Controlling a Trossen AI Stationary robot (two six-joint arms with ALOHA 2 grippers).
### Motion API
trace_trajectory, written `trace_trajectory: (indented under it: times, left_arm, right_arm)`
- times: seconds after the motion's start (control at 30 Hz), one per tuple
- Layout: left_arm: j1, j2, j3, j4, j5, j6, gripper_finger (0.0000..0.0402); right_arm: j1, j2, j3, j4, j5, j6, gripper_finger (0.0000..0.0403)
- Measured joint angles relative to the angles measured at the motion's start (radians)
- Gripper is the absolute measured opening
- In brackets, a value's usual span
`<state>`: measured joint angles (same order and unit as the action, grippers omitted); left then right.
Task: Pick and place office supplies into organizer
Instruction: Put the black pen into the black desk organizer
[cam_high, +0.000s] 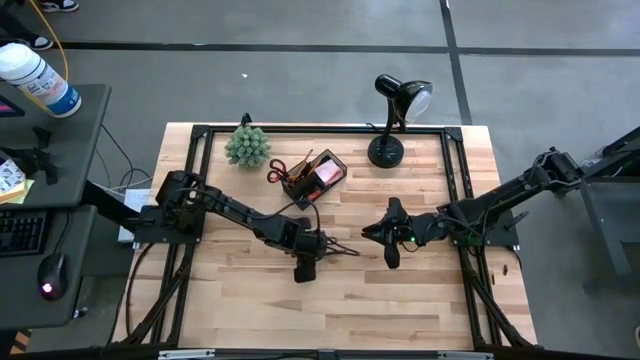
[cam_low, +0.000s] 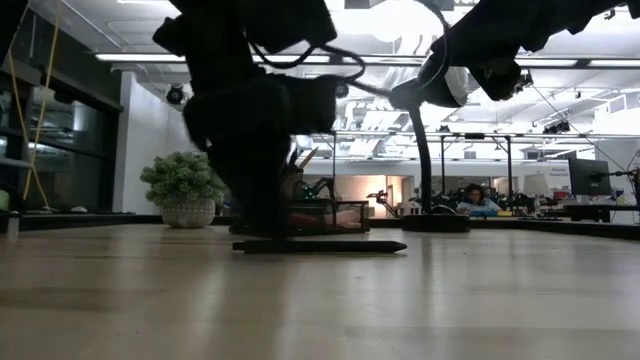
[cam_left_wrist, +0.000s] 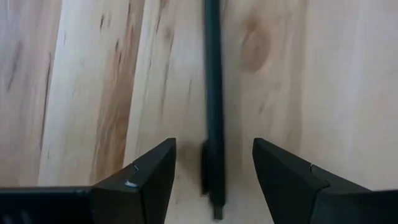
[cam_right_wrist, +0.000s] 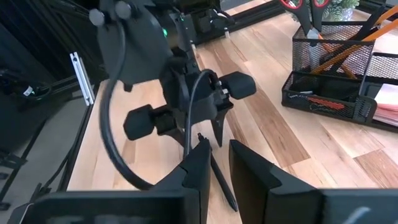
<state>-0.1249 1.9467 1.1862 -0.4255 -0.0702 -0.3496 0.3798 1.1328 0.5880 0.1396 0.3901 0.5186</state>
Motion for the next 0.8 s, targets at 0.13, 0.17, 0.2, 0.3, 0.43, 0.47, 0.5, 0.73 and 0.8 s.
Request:
trace_trajectory:
  times: [0.13, 0.17, 0.2, 0.3, 0.43, 0.47, 0.5, 0.73, 0.8]
  left_arm:
    - [0.0, 0.006, 0.002, 0.003, -0.001, -0.007, 0.02]
    - [0.0, 0.006, 0.002, 0.004, 0.0, -0.008, 0.02]
    - [0.0, 0.006, 0.002, 0.006, -0.001, -0.011, 0.02]
    - [0.0, 0.006, 0.002, 0.004, -0.009, -0.023, 0.02]
    - [0.0, 0.006, 0.002, 0.001, -0.01, -0.029, 0.0197]
    - [0.0, 0.006, 0.002, 0.001, -0.01, -0.033, 0.0194]
    - [0.0, 0.006, 0.002, 0.0, -0.012, -0.038, 0.0189]
    - [0.0, 0.006, 0.002, -0.002, -0.014, -0.025, 0.0127]
    - [0.0, 0.006, 0.002, -0.002, -0.01, -0.007, 0.0108]
  right_arm:
    - [0.0, 0.0, 0.0, 0.001, 0.0, 0.0, 0.0051]
    - [0.0, 0.0, 0.0, 0.001, 0.0, 0.0, 0.0051]
    - [0.0, 0.0, 0.0, 0.0, 0.0, 0.0, 0.0052]
    - [0.0, 0.0, 0.0, 0.0, 0.0, 0.0, 0.0053]
    - [0.0, 0.0, 0.0, 0.0, 0.0, 0.0, 0.005]
    - [0.0, 0.0, 0.0, 0.0, 0.0, 0.0, 0.0049]
    - [0.0, 0.0, 0.0, 0.0, 0.0, 0.0, 0.0049]
    - [0.0, 0.0, 0.0, 0.0, 0.0, 0.0, 0.0052]
    - [0.0, 0.0, 0.0, 0.0, 0.0, 0.001, 0.0052]
